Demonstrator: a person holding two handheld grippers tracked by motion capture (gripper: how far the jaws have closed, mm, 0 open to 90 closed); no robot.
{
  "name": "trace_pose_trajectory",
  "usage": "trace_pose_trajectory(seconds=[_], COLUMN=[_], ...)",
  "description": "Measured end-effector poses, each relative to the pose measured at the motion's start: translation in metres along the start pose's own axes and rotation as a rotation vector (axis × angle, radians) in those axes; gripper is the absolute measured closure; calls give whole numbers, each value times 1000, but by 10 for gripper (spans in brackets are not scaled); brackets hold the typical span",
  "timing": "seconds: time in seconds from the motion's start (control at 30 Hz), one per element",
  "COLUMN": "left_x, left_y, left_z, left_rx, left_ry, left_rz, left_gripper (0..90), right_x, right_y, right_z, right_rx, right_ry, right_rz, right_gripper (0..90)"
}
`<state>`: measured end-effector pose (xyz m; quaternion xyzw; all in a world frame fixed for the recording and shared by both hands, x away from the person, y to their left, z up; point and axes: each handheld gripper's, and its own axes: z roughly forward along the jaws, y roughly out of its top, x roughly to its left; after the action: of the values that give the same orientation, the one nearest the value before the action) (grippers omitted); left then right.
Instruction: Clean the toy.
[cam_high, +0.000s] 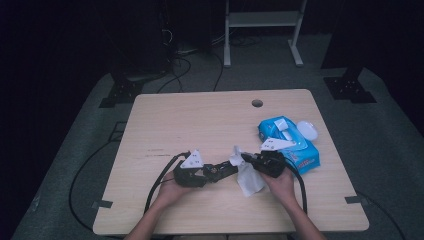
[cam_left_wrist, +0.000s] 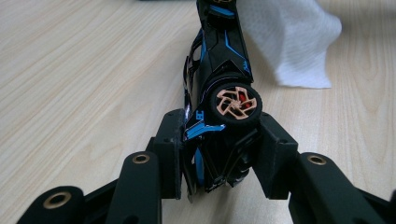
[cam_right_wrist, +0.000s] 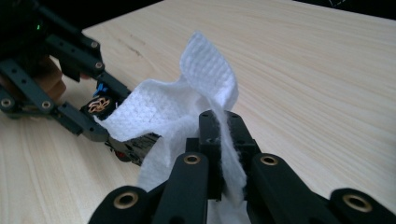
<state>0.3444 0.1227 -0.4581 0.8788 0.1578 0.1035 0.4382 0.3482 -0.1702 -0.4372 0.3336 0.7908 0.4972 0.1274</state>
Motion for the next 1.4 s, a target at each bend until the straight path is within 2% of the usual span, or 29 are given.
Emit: trace_pose_trajectory(seconds=[0.13,0.23,0.33,0.5,0.6,0.67,0.73,0.8,0.9,0.93,1.03,1.13,1.17,1.27,1.33,1.4], left_x=[0,0,0,0,0,0,0,1,2,1,1,1,1,1,1,0], left_y=[0,1,0,0,0,0,0,-1,-2,-2,-2,-2,-2,0,-1,-1], left_z=[0,0,0,0,0,0,0,-1,-3,-3,-3,-2,-2,-1,-1,-1], left_rx=[3,2,2,-1,-1,-2,0,1,-4,-3,-4,-4,-4,-3,0,-1], left_ry=[2,4,5,7,6,6,6,9,9,10,9,9,8,9,9,9], left_rz=[2,-1,-4,-6,-5,-5,-3,-2,-12,-11,-10,-14,-15,-16,-7,-4], left_gripper=[583,583,583,583,583,583,583,583,582,582,582,582,582,582,582,582], right_x=[4,7,19,30,43,52,58,67,66,65,57,49,47,47,50,48], right_y=[3,3,3,8,11,14,18,20,20,21,21,20,20,20,19,19], right_z=[0,3,13,23,36,44,50,57,59,57,46,37,35,33,33,31], right_rx=[9,6,3,-5,8,6,1,14,18,21,52,79,85,90,92,93], right_ry=[-38,-24,-20,57,101,112,160,156,176,164,72,-7,-21,-28,-52,-49], right_rz=[-29,-13,-41,-12,-28,-42,-22,-53,-46,-51,-105,-135,-152,-159,-196,-191], right_gripper=[869,869,870,872,872,873,873,873,873,872,859,786,773,701,673,654])
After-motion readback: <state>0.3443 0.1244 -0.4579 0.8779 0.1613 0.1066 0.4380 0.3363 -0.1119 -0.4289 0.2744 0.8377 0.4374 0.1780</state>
